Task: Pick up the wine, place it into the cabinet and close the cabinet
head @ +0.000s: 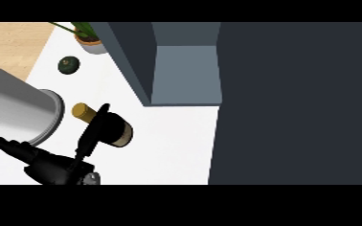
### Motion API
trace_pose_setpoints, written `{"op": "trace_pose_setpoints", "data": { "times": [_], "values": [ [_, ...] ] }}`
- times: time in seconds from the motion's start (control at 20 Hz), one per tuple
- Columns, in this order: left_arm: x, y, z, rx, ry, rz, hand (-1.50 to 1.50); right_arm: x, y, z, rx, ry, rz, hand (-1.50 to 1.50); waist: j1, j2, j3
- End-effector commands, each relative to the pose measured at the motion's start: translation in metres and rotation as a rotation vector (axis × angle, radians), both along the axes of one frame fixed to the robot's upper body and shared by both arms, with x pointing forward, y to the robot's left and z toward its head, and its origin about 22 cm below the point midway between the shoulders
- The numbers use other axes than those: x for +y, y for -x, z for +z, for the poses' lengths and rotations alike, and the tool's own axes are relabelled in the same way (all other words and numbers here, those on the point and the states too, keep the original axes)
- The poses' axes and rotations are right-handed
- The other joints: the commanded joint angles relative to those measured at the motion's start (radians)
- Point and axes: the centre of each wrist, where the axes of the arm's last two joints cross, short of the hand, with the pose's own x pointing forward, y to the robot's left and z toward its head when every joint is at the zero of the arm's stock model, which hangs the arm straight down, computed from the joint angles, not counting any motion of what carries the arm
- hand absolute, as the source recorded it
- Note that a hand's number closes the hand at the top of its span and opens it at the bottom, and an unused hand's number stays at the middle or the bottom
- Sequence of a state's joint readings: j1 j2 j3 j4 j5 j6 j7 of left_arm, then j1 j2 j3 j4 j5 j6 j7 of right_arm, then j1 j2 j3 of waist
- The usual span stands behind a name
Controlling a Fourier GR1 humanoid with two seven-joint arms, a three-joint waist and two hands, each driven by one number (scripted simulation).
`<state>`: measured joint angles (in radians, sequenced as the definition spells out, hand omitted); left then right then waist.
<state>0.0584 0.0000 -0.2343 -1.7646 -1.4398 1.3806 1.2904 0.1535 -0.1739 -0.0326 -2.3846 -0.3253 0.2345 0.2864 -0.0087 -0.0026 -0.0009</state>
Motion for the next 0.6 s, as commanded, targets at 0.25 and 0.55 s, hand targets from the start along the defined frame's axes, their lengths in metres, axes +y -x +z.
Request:
{"op": "trace_pose_setpoints", "data": {
  "times": [0.25,0.55],
  "values": [
    [0.000,0.019,-0.015,-0.018,0.129,0.019,-1.50,-0.001,0.023,0.022,-0.038,-0.051,0.054,-1.50,0.006,-0.002,-0.001],
    [0.000,0.020,-0.024,0.020,0.118,0.024,-1.50,0.000,0.025,0.019,-0.026,-0.049,0.043,-1.50,0.008,-0.002,-0.002]
  ]
}}
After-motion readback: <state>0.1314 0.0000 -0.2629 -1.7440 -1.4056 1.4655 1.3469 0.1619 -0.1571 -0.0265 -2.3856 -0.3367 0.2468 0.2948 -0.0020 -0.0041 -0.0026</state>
